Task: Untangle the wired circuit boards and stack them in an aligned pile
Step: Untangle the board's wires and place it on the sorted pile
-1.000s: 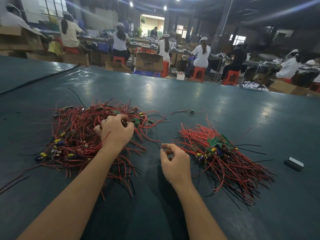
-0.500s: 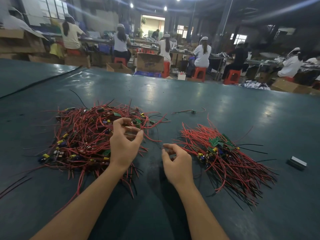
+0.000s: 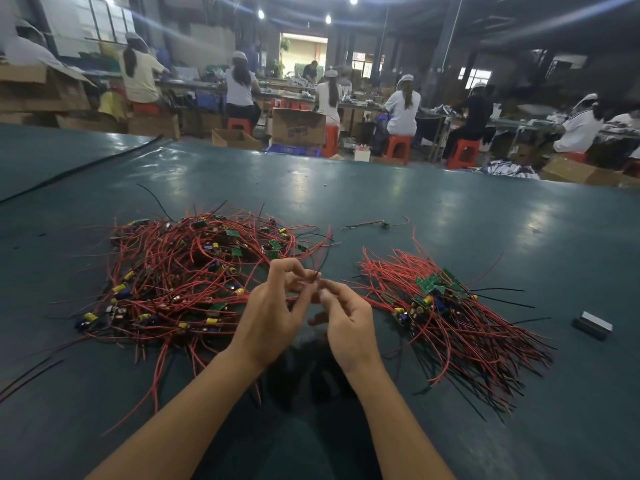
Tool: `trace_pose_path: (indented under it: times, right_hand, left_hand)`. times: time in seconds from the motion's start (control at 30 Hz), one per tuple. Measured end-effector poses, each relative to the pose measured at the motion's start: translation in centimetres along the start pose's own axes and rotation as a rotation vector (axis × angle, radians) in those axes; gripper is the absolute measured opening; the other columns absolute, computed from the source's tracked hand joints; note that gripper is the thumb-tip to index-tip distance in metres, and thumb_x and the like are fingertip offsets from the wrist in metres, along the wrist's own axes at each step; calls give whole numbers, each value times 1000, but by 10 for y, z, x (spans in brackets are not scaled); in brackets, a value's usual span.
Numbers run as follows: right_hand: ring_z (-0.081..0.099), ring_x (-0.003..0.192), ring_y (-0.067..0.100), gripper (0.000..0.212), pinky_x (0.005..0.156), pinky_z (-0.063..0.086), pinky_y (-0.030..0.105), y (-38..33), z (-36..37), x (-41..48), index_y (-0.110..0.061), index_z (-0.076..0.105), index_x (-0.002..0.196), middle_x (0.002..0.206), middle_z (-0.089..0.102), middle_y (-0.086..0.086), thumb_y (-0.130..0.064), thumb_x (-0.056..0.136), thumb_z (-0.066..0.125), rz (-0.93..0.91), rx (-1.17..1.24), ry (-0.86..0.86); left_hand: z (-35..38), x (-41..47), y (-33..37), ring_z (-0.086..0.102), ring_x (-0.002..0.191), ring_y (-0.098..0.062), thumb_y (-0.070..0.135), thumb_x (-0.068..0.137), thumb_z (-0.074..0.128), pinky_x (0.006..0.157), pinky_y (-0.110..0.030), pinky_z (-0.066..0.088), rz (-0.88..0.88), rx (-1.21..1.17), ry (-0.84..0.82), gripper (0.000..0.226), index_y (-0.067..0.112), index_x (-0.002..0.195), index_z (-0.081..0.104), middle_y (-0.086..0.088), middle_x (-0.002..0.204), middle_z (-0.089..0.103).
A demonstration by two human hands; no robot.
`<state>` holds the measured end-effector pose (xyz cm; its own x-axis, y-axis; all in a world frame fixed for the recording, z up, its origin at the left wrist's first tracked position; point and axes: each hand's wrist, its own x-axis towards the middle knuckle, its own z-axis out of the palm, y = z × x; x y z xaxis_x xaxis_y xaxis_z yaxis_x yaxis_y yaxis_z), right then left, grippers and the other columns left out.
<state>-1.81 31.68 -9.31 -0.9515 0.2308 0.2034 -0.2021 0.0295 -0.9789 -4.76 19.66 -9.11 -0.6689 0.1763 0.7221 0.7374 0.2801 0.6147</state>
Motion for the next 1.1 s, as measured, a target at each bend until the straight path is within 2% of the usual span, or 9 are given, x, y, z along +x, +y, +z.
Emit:
trace_pose_path:
  times: [0.2, 0.33, 0.5, 0.6, 0.77, 0.83, 0.93, 1.0, 1.1]
  right_hand:
    - [71, 71, 9, 24, 46, 53, 25, -5, -1, -1, -13, 69, 99, 76, 74, -5, 1, 98, 49, 149, 156, -72]
    - [70, 67, 8, 11, 54, 54, 23, -2, 0, -1, -13, 67, 88, 73, 72, 0, -8, 96, 61, 58, 61, -25]
    - [72, 77, 21, 11, 65, 58, 38, 0, 0, 0, -16, 64, 86, 83, 74, 8, -16, 97, 61, 12, -17, 173]
    - [73, 77, 19, 11, 55, 57, 31, -3, -5, 3, -15, 62, 88, 85, 74, 8, -18, 98, 59, 9, 54, 266]
    - [72, 69, 14, 10, 45, 52, 25, -9, -12, 8, -15, 57, 91, 82, 75, 3, -18, 101, 55, 40, 233, 392]
    - [73, 71, 15, 10, 49, 54, 26, -10, -12, 8, -15, 58, 92, 81, 75, 3, -18, 101, 54, 23, 248, 395]
    - [73, 75, 17, 12, 57, 58, 31, -8, -9, 7, -14, 60, 92, 82, 75, 3, -19, 101, 54, -23, 214, 387]
    - [72, 73, 15, 12, 55, 58, 30, -8, -8, 7, -12, 59, 92, 80, 75, 2, -18, 101, 54, -55, 214, 407]
    - [69, 69, 13, 12, 47, 52, 25, -10, -7, 7, -11, 59, 92, 77, 73, 1, -16, 101, 53, -92, 241, 455]
  left_hand:
    - [-1, 0, 0, 70, 93, -4, 1, 86, 70, 72, -15, 56, -30, -53, -62, 62, 42, 112, 31, 9, 116, 59]
    - [-1, 0, -3, 70, 88, -5, 1, 85, 71, 72, -15, 56, 13, -14, -110, 56, 37, 103, 31, 15, 107, 57]
    - [-5, 1, -8, 60, 86, -15, 7, 77, 79, 76, -30, 52, 81, 181, -128, 40, 21, 95, 46, -1, 97, 58]
    - [-6, 2, -4, 57, 80, -21, 18, 80, 74, 74, -36, 49, 199, 314, -47, 21, 13, 82, 53, 0, 88, 58]
    - [-7, 3, -3, 46, 52, -8, 34, 90, 58, 51, -19, 38, 169, 237, -59, 32, 16, 64, 52, 11, 62, 48]
    - [-3, 2, -3, 52, 47, -9, 44, 96, 49, 47, -21, 38, 12, 163, -199, 49, 13, 60, 56, 7, 54, 55]
    - [3, 5, -1, 66, 51, -15, 46, 98, 46, 45, -23, 49, -530, -97, -320, 43, 14, 82, 68, 0, 67, 72]
    - [5, 10, -3, 69, 55, -19, 38, 97, 52, 44, -26, 53, -872, -418, -227, 32, 9, 97, 65, -6, 75, 75]
    - [1, 17, -4, 71, 63, -19, 31, 100, 49, 49, -23, 55, -1062, -848, 16, 30, 4, 100, 63, -11, 81, 75]
